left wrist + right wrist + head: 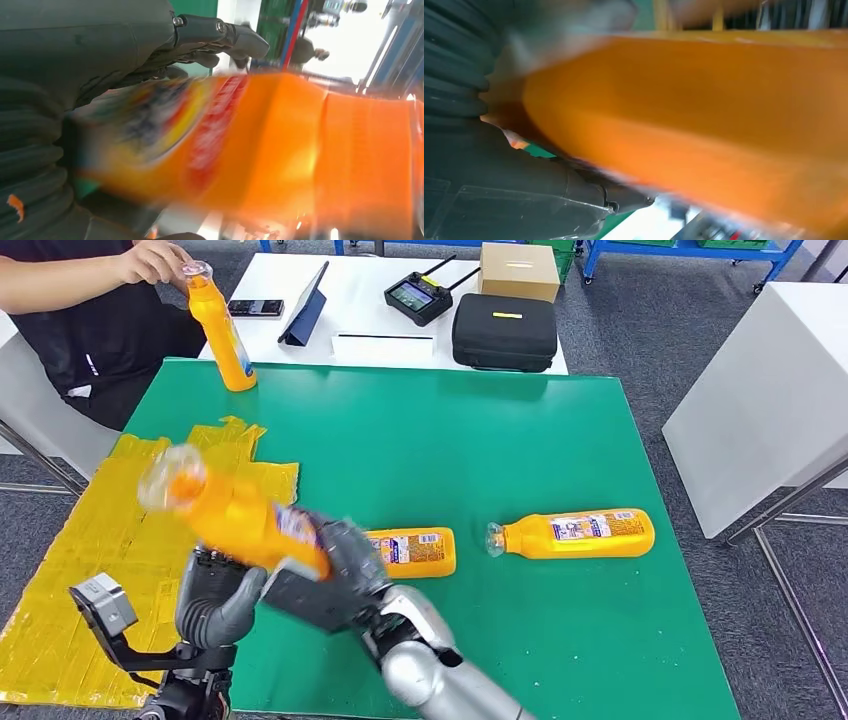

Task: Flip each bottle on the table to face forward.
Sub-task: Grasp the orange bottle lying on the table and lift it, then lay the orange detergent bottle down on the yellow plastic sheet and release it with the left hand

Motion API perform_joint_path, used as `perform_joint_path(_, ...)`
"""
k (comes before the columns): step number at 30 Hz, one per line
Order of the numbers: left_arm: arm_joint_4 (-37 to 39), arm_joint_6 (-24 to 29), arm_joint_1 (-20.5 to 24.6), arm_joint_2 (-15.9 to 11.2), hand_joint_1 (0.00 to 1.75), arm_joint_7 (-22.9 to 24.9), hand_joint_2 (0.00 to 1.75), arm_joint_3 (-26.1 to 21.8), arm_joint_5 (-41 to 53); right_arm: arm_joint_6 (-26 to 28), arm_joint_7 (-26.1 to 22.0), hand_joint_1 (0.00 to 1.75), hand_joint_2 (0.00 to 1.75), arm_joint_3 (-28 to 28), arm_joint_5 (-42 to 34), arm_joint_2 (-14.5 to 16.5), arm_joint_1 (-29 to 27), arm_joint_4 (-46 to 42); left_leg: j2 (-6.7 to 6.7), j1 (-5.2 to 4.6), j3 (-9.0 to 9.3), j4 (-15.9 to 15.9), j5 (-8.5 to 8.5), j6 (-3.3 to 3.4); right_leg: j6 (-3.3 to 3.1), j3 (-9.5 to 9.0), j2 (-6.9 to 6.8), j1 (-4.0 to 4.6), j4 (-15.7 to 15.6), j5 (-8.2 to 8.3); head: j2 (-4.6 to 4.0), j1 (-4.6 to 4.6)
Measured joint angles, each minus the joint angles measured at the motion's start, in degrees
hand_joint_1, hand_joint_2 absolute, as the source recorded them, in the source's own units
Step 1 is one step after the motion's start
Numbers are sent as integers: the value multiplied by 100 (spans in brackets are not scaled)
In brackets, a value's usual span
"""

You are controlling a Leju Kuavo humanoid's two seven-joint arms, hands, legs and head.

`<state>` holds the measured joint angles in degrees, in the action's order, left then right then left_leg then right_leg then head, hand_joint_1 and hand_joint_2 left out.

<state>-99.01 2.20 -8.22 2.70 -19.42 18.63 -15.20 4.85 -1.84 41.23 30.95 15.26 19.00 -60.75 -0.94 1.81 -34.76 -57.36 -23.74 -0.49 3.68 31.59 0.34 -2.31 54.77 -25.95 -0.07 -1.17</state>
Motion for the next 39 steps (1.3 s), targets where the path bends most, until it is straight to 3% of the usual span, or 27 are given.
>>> perform_joint_path(12, -2, 30, -247, 27, 0, 38, 175, -421, -98, 47, 19, 175, 175, 771, 237, 94, 366, 575, 8, -2, -14, -1, 1, 1, 0, 15, -5, -2, -1, 0, 0, 0)
perform_joint_path(16, -2, 33, -347, 25, 175, 40, 175, -581, -104, 108, 59, 175, 175, 1045, 140, 110, 481, 687, 8, -1, -16, -1, 1, 1, 0, 20, -5, -1, -1, 0, 0, -1)
perform_joint_path(29, 81, 170, -410, -16, 175, -248, 175, -688, -163, 497, -60, 175, 175, 1604, -698, 117, 838, 1106, 8, -2, -19, -1, 1, 1, 0, 22, -5, -2, -1, 1, 0, 0)
perform_joint_path(31, 121, 194, -409, -32, 175, -293, 175, -689, -203, 575, -96, 87, 175, 1724, -925, 120, 917, 1210, 8, -2, -19, -1, 1, 1, 0, 23, -4, -2, 0, 0, 0, 1)
perform_joint_path(33, 164, 313, -398, -46, 175, -371, 175, -687, -148, 694, -126, 0, 87, 1892, -1255, 120, 1043, 1340, 8, -2, -19, -1, 1, 1, 0, 24, -4, -2, 0, 1, 0, 1)
perform_joint_path(35, 201, 688, -362, -57, 175, -523, 175, -678, 230, 845, -129, 0, 0, 2054, -1668, 114, 1202, 1489, 8, -2, -19, -1, 2, 1, 0, 24, -5, -2, -1, 1, 0, 1)
perform_joint_path(39, 368, 1947, -151, -110, 175, -798, 175, -707, 1673, 1041, -130, 0, 0, 2273, -2484, -35, 1565, 1772, 15, -2, -23, -2, 11, 6, 5, 21, -12, -2, -1, 7, 0, 3)
